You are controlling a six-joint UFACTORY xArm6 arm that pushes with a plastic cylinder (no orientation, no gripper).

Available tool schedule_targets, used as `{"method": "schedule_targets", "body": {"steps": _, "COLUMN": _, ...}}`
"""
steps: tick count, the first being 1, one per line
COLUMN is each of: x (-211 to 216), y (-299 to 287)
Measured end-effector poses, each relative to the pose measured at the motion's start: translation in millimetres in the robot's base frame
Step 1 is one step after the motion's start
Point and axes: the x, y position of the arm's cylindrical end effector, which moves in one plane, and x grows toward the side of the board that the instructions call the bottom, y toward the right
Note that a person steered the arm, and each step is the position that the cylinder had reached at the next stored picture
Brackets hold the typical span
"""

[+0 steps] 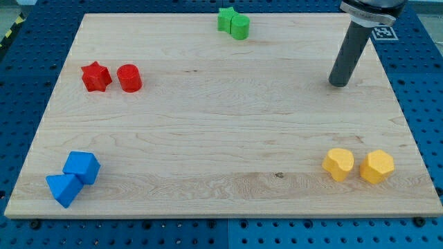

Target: Place your arm to the right of the green circle

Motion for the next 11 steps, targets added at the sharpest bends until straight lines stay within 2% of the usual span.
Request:
{"method": "schedule_targets", "body": {"steps": 6, "x": -3.6, "y": -4.7}}
{"method": "schedule_targets", "body": {"steps": 7, "x": -19.9, "y": -4.7}}
{"method": "schedule_targets", "body": {"steps": 8, "x": -76.5, "y": -17.0}}
{"method": "schedule_targets", "body": {"steps": 9, "x": -116.6, "y": -53.0}}
{"method": "schedule_targets", "body": {"steps": 10, "x": -119.6, "y": -60.5}}
{"method": "schedule_targets", "body": {"steps": 11, "x": -134.5, "y": -100.1}}
